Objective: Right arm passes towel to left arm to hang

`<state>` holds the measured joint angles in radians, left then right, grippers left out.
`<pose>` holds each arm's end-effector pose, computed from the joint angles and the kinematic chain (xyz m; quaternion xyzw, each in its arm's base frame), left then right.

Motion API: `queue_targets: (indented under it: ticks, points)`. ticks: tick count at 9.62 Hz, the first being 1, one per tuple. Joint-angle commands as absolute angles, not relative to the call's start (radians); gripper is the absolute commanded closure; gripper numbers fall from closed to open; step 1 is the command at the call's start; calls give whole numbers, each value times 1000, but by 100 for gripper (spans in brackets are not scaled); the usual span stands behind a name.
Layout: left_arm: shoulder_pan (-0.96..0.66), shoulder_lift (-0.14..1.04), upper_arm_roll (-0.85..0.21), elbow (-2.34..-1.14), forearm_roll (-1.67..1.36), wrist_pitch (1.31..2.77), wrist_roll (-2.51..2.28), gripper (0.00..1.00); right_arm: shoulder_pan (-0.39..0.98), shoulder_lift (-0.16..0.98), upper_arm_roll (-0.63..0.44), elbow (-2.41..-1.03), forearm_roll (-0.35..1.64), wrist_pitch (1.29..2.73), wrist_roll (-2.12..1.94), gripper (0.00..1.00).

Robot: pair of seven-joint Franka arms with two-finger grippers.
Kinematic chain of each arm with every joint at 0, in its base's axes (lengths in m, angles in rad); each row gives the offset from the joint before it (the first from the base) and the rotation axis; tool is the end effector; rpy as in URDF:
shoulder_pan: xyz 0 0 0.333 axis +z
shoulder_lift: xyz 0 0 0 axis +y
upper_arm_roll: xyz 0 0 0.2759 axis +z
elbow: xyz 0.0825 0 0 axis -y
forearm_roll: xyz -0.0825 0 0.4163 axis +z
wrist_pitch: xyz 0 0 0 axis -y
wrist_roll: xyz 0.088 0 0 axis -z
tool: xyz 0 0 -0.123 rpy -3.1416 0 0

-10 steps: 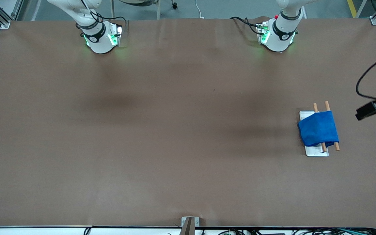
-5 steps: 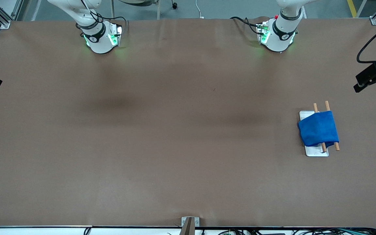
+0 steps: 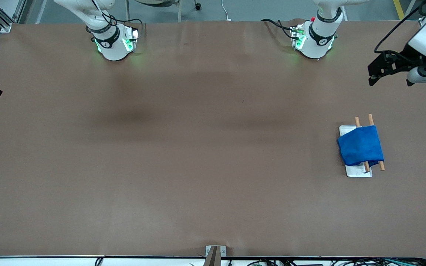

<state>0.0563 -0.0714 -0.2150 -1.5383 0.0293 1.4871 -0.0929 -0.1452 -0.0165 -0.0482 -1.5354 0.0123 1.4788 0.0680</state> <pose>0.5520 -0.0886 0.6173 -0.9992 0.0313 -0.0120 0.0209 0.5620 -0.1086 0.5878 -0.9913 0.1298 0.0196 0.0078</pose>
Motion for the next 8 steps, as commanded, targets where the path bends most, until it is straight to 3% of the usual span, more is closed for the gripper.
queue_targets:
  ticks: [1,8]
  points:
    - [43,-136,-178,-1657,-26,1496,-71,0,-146,-29,-48,-1543,-6,1476,58,0]
    - [52,-95,-184,-1594,23,1491,-67,0,-147,-29,-48,-1543,-6,1476,58,0]
